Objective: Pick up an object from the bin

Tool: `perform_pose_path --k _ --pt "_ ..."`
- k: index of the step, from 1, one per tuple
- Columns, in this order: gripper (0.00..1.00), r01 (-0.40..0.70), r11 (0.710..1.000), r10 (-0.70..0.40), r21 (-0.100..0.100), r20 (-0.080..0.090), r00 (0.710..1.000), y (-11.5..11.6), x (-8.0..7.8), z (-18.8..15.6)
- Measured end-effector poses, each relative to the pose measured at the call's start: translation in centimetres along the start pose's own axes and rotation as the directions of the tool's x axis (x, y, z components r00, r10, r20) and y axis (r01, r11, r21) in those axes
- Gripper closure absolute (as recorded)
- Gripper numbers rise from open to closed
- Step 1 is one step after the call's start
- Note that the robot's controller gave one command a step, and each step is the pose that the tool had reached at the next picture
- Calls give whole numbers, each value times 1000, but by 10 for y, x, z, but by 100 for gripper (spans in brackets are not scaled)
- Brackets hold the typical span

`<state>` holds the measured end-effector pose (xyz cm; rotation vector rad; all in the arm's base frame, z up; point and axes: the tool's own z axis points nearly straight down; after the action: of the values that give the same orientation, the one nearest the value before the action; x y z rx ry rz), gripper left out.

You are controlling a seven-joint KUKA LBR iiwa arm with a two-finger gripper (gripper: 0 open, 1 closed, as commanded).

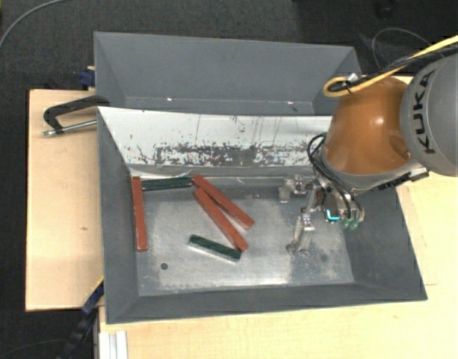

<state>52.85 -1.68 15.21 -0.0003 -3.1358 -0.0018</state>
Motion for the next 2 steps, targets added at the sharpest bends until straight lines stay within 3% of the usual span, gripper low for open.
perform_pose_path --k 1,2 --pt "0 441 897 -441 1 6 897 64 -7 81" --pt "0 436 900 -435 0 6 900 112 21 81"
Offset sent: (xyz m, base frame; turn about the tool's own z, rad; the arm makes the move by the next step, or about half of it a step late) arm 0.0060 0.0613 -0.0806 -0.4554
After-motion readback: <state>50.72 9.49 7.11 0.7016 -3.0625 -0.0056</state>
